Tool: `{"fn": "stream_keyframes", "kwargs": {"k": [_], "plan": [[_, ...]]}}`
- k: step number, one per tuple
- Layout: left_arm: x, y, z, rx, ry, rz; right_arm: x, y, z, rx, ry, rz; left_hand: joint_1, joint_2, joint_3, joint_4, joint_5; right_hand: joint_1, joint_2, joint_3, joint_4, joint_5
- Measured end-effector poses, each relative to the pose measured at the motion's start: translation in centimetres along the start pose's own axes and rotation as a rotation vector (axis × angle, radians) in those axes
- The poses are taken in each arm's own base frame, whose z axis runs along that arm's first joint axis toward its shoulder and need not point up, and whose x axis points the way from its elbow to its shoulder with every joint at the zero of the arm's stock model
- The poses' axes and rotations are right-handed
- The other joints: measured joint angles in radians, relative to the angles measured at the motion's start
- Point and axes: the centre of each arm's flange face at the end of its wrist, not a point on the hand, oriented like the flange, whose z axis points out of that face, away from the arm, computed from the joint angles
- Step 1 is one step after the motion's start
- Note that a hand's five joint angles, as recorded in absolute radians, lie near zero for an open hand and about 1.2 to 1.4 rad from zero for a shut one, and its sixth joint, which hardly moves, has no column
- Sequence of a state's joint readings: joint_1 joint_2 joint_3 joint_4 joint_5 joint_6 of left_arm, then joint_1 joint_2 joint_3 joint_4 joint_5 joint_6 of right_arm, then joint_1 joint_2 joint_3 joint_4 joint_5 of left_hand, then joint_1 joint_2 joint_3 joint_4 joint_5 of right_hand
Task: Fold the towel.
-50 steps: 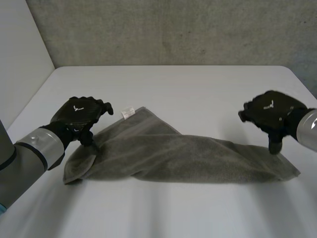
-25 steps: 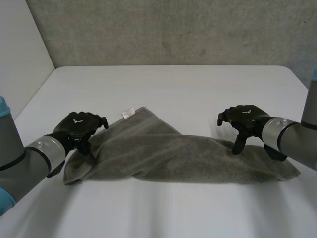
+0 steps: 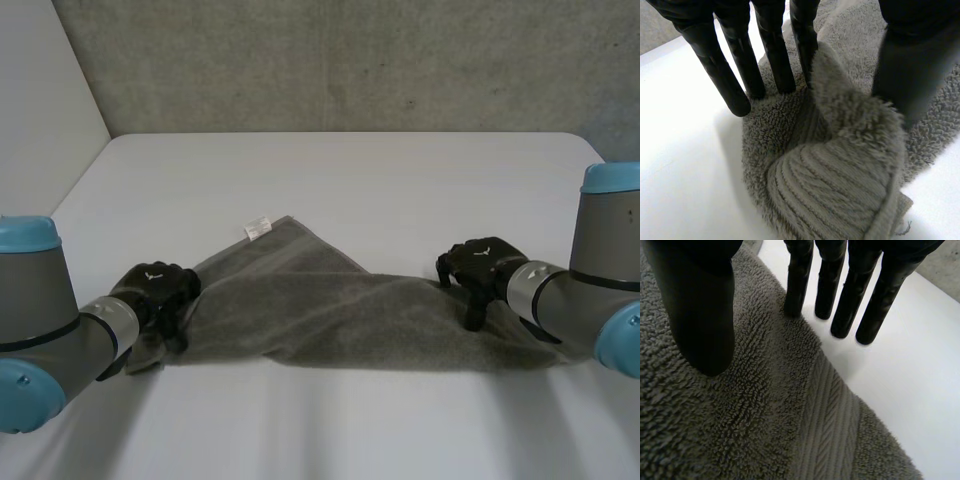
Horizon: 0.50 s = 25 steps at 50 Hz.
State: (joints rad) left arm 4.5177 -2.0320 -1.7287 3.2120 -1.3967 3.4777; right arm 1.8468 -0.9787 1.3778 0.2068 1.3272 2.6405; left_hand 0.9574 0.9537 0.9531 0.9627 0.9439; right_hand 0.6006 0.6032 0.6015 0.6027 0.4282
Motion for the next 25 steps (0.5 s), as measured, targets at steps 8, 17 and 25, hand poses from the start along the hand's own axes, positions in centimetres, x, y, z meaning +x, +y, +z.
{"fn": "stream_keyframes", "kwargs": {"k": [8, 17, 25], "plan": [[-0.2, -1.0, -0.1, 0.041, -0.006, 0.007, -0.3, -0.2, 0.1, 0.005, -0.008, -0.005, 0.465, 0.491, 0.509, 0.490, 0.486, 0.733, 0.725, 0.729, 0.732, 0.745], [-1.9, -7.1, -0.2, 0.257, -0.073, 0.036, 1.7, -4.9, -0.6, 0.228, 0.113, -0.053, 0.473, 0.518, 0.547, 0.514, 0.502, 0.733, 0.725, 0.733, 0.739, 0.747], [-4.8, -17.3, -1.6, 0.637, -0.180, -0.015, 4.7, -13.2, -4.4, 0.700, 0.327, -0.086, 0.473, 0.518, 0.549, 0.514, 0.502, 0.734, 0.725, 0.734, 0.739, 0.747]]}}
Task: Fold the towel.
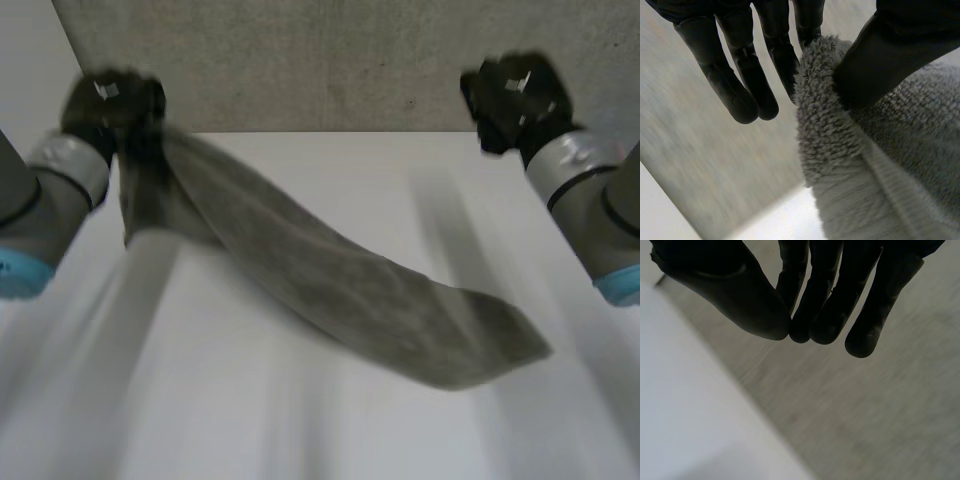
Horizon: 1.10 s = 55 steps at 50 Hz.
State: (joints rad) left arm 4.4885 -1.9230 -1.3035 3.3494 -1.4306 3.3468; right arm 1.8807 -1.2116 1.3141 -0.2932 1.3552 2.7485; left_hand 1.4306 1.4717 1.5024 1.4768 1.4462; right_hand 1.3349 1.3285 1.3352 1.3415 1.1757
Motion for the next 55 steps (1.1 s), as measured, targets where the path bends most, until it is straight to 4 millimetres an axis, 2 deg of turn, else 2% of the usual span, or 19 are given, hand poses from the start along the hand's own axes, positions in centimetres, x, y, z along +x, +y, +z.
{"fn": "stream_keyframes", "kwargs": {"k": [2, 6, 8, 10, 12, 19, 24, 30, 37, 42, 48, 55], "plan": [[-0.5, -1.6, 0.7, 0.061, -0.021, -0.032, 0.4, -1.0, 0.0, 0.037, 0.019, 0.007, 0.000, 0.000, 0.000, 0.000, 0.000, 0.000, 0.000, 0.002, 0.000, 0.000], [-0.9, -3.4, 1.2, 0.122, -0.041, -0.084, 0.4, -1.2, -0.3, 0.021, 0.010, 0.024, 0.000, 0.000, 0.000, 0.000, 0.000, 0.000, 0.000, 0.003, 0.000, -0.002], [-0.7, -3.7, 1.1, 0.128, -0.039, -0.102, 0.0, -0.7, -0.7, -0.015, -0.009, 0.035, 0.000, 0.000, 0.000, 0.000, 0.000, -0.112, -0.113, -0.101, -0.108, -0.117], [-0.2, -3.6, 0.6, 0.115, -0.026, -0.115, -0.7, 0.0, -1.1, -0.063, -0.039, 0.048, 0.000, 0.000, 0.000, 0.000, 0.000, -0.378, -0.363, -0.357, -0.365, -0.385], [0.6, -3.0, -0.3, 0.083, -0.004, -0.123, -1.7, 0.9, -1.7, -0.124, -0.080, 0.064, 0.000, 0.000, 0.000, 0.000, 0.000, -0.595, -0.588, -0.588, -0.593, -0.613], [2.2, -1.2, -3.0, -0.002, 0.037, -0.128, -4.0, 2.6, -2.7, -0.231, -0.171, 0.094, 0.000, 0.000, 0.000, 0.000, 0.000, -0.679, -0.658, -0.668, -0.685, -0.726], [2.2, -0.8, -5.4, -0.037, 0.049, -0.128, -6.1, 3.1, -3.2, -0.275, -0.254, 0.118, 0.000, 0.000, 0.000, 0.000, 0.000, -0.803, -0.789, -0.798, -0.802, -0.844], [1.2, -1.9, -8.6, -0.015, 0.068, -0.120, -9.0, 3.0, -3.3, -0.292, -0.339, 0.159, 0.000, 0.000, -0.002, 0.000, 0.000, -1.039, -1.043, -1.043, -1.059, -1.103], [0.6, -4.6, -12.2, 0.086, 0.117, -0.092, -12.2, 2.5, -3.2, -0.289, -0.414, 0.300, 0.000, 0.000, -0.002, 0.000, 0.000, -1.100, -1.081, -1.088, -1.083, -1.113], [0.6, -5.7, -14.2, 0.143, 0.155, -0.068, -14.1, 2.3, -3.3, -0.288, -0.489, 0.440, 0.000, 0.000, -0.002, 0.000, 0.000, -1.100, -1.081, -1.088, -1.083, -1.113], [0.4, -5.9, -15.1, 0.165, 0.167, -0.052, -16.5, 2.6, -3.2, -0.290, -0.574, 0.559, 0.000, 0.000, -0.002, 0.000, 0.000, -1.100, -1.081, -1.088, -1.083, -1.113], [0.0, -5.7, -15.1, 0.158, 0.156, -0.066, -19.1, 4.1, -2.9, -0.304, -0.623, 0.606, 0.000, 0.000, -0.002, 0.000, 0.000, -1.100, -1.081, -1.088, -1.083, -1.113]]}}
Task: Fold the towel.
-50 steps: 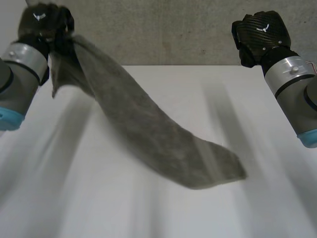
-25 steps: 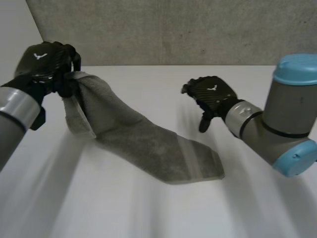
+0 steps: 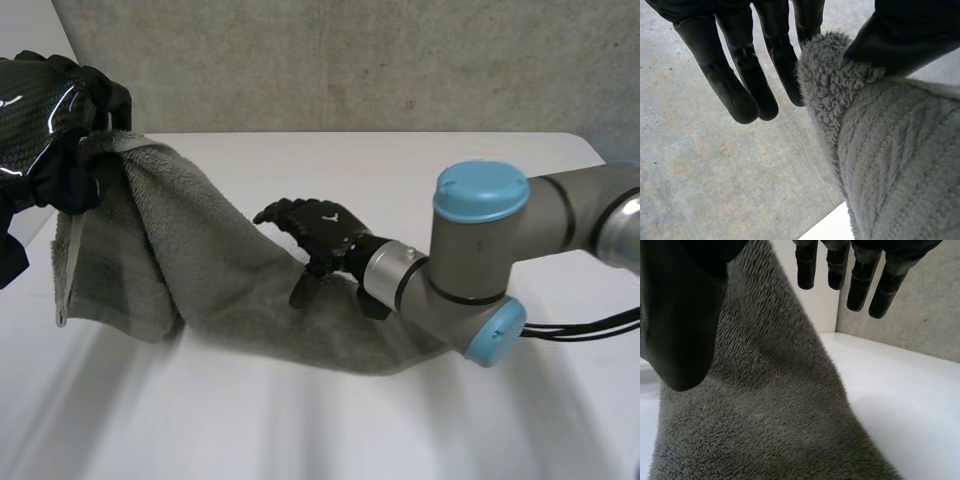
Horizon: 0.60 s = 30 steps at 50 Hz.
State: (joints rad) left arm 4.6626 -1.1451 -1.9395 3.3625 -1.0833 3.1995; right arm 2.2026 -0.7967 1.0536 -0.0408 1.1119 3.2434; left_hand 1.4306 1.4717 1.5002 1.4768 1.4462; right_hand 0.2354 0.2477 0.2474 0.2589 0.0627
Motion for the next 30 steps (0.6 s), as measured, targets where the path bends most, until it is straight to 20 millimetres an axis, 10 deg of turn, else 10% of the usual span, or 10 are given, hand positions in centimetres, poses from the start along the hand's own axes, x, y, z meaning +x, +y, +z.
{"fn": "stream_keyframes", "kwargs": {"k": [7, 17, 30], "plan": [[-0.2, -0.1, 0.2, 0.004, -0.005, -0.029, -0.9, 2.6, 1.9, -0.034, -0.066, 0.048, 0.000, 0.000, 0.000, 0.000, 0.000, 0.011, 0.003, 0.003, 0.002, 0.004], [-0.3, -0.4, 0.4, 0.027, -0.004, -0.035, -1.4, 4.4, 3.3, -0.056, -0.126, 0.144, 0.000, 0.000, 0.000, 0.000, 0.000, 1.039, 1.024, 1.002, 1.014, 1.035], [-2.4, 0.5, 4.2, 0.070, -0.022, -0.011, 1.9, -4.4, 2.0, 0.230, 0.103, -0.059, 0.000, 0.000, 0.000, 0.000, 0.000, 1.068, 1.045, 1.072, 1.082, 1.073]]}}
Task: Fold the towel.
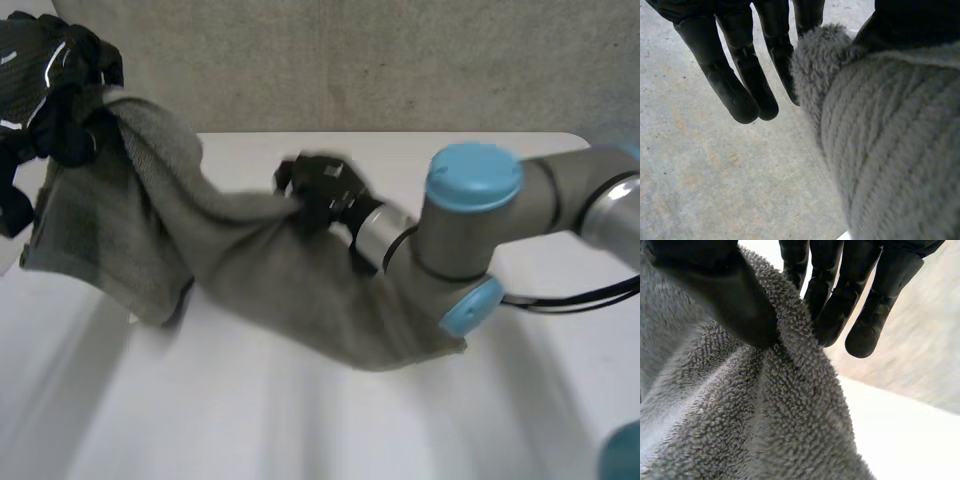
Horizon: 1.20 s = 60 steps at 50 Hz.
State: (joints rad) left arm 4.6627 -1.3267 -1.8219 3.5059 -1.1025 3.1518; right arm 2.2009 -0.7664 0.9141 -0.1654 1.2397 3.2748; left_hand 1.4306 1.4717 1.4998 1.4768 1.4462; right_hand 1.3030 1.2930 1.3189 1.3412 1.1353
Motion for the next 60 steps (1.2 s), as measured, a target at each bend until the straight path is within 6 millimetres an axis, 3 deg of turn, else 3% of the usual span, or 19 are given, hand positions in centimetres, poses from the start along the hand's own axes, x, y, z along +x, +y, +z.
{"fn": "stream_keyframes", "kwargs": {"k": [7, 9, 12, 16, 20, 29, 31, 36, 40, 42, 53, 60], "plan": [[-2.3, -0.4, 4.9, 0.054, -0.062, 0.012, 2.0, -9.5, -1.4, 0.328, 0.257, -0.335, 0.000, 0.000, 0.000, 0.000, 0.000, 0.000, 0.000, 0.011, 0.000, 0.000], [-2.5, -1.0, 6.6, 0.086, -0.091, 0.011, 1.8, -11.6, -2.3, 0.404, 0.312, -0.426, 0.000, 0.000, 0.000, 0.000, 0.000, 0.000, 0.000, 0.013, 0.000, 0.000], [-1.8, -1.7, 8.6, 0.127, -0.118, 0.001, 1.0, -13.1, -3.3, 0.459, 0.341, -0.538, 0.000, 0.000, 0.000, 0.000, 0.000, 0.000, 0.000, 0.015, 0.000, 0.000], [-0.5, -1.5, 9.6, 0.130, -0.118, -0.021, 0.2, -12.4, -4.1, 0.420, 0.312, -0.617, 0.000, 0.000, 0.000, 0.000, 0.000, 0.000, 0.000, 0.015, 0.000, 0.000], [1.0, 0.6, 9.4, 0.063, -0.096, -0.046, -0.2, -9.7, -4.8, 0.279, 0.260, -0.658, 0.000, 0.000, 0.000, 0.000, 0.000, 0.000, 0.000, 0.015, 0.000, 0.000], [4.0, 8.8, 4.5, -0.229, 0.012, 0.016, 0.2, -0.8, -8.9, -0.290, 0.130, -0.759, 0.000, 0.000, -0.001, 0.000, 0.000, -0.001, 0.000, 0.006, -0.015, -0.003], [4.7, 10.6, 2.8, -0.298, 0.057, 0.071, 0.2, 1.2, -10.6, -0.443, 0.079, -0.791, 0.000, 0.000, -0.009, -0.002, 0.000, -0.261, -0.264, -0.266, -0.276, -0.259], [5.7, 12.9, 0.3, -0.387, 0.134, 0.186, 0.1, 3.2, -13.5, -0.630, -0.005, -0.817, 0.000, -0.003, -0.026, -0.003, 0.000, -0.635, -0.614, -0.637, -0.661, -0.651], [6.0, 13.6, -0.7, -0.419, 0.160, 0.240, 0.1, 2.1, -14.3, -0.625, 0.004, -0.768, 0.000, -0.003, -0.030, -0.003, 0.000, -0.963, -0.958, -0.977, -1.005, -1.001], [6.0, 13.8, -0.9, -0.426, 0.163, 0.249, 0.2, 1.2, -14.3, -0.595, 0.024, -0.731, 0.000, -0.003, -0.030, -0.003, 0.000, -1.006, -1.005, -1.025, -1.054, -1.058], [6.0, 13.4, -1.3, -0.425, 0.157, 0.248, 2.1, -4.6, -12.7, -0.367, 0.146, -0.463, 0.000, -0.003, -0.030, -0.003, 0.000, -1.070, -1.046, -1.072, -1.082, -1.071], [5.8, 12.7, -1.7, -0.415, 0.151, 0.255, 3.5, -4.6, -10.8, -0.346, 0.157, -0.442, 0.000, -0.003, -0.030, -0.003, 0.000, -1.070, -1.046, -1.072, -1.082, -1.071]]}}
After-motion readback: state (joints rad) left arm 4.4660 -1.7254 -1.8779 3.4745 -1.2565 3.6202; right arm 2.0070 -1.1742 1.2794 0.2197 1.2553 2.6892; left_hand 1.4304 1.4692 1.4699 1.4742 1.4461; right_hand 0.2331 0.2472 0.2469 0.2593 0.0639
